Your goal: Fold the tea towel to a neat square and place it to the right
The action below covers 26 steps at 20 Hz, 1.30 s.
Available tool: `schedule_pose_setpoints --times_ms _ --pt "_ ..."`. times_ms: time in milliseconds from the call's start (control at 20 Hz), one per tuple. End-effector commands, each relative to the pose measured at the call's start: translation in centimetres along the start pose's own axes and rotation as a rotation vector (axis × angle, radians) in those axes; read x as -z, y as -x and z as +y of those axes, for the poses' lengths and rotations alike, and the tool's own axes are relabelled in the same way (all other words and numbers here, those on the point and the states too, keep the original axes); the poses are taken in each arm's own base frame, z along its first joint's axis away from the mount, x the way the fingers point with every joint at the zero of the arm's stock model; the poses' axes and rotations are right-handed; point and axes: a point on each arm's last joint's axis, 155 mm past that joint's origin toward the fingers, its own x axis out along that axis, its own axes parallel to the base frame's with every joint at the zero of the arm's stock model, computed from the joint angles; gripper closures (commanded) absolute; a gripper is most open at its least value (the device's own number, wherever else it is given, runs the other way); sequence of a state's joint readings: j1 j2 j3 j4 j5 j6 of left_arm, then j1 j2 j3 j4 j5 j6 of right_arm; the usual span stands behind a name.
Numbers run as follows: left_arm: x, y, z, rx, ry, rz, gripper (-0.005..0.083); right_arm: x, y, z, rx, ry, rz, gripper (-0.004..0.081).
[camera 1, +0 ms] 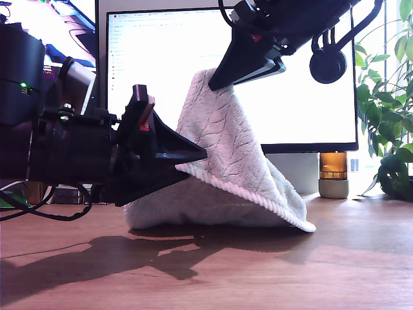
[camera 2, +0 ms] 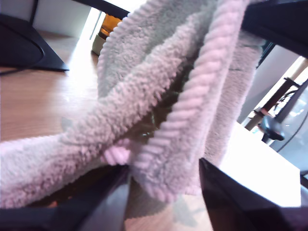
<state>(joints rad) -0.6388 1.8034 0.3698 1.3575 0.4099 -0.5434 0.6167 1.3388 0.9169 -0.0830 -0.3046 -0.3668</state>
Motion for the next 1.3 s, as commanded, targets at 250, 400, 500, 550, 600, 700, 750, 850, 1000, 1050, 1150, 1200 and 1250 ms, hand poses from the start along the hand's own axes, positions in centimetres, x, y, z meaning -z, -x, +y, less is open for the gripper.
schedule_pose_setpoints --times_ms 250,400,500,550,600,700,750,850,1000,1050,1150,1200,1250 --pt "0.6 0.1 -0.9 0.052 0.000 0.032 0.0702 -0.4 0.1 -0.1 0.006 0.002 -0.014 0.0780" --pt "0.9 0.6 -2.0 0.128 0.033 0.072 0.0753 0.2 0.2 -0.6 0.022 -0.004 0.011 0.0780" --pt "0.3 0.9 -3.0 0.172 0.074 0.079 0.0797 1.1 0.2 -0.4 0.017 -0.003 0.047 0.0780" --pt "-0.2 1.0 -3.3 0.182 0.095 0.073 0.0797 1.5 0.2 -0.2 0.011 0.000 0.063 0.0780" --pt "-0.6 1.1 -3.6 0.186 0.129 0.072 0.0797 1.8 0.3 -0.1 0.005 0.001 0.076 0.0780" --pt "-0.7 1.3 -3.8 0.169 0.213 0.095 0.0797 2.3 0.3 0.2 -0.005 -0.004 0.092 0.0779" --pt "-0.6 1.4 -3.8 0.158 0.243 0.110 0.0797 2.2 0.2 0.4 -0.009 -0.001 0.092 0.0756" --pt "-0.9 1.6 -3.7 0.130 0.290 0.114 0.0797 2.4 0.2 0.9 -0.020 0.001 0.101 0.0646" --pt "-2.2 1.9 -4.3 0.136 0.379 0.089 0.0797 4.6 0.5 1.3 -0.022 -0.007 0.196 0.0533" --pt "-2.7 2.0 -4.5 0.140 0.404 0.080 0.0797 5.1 0.6 1.2 -0.016 0.009 0.218 0.0519" --pt "-3.1 2.2 -5.0 0.154 0.463 0.084 0.0797 4.6 0.5 0.3 0.023 0.042 0.204 0.0507" --pt "-3.3 2.3 -5.3 0.164 0.475 0.086 0.0797 4.3 0.6 -0.2 0.042 0.059 0.202 0.0505" --pt "-3.7 2.4 -5.6 0.175 0.487 0.077 0.0797 4.1 0.7 -0.4 0.047 0.071 0.203 0.0505"
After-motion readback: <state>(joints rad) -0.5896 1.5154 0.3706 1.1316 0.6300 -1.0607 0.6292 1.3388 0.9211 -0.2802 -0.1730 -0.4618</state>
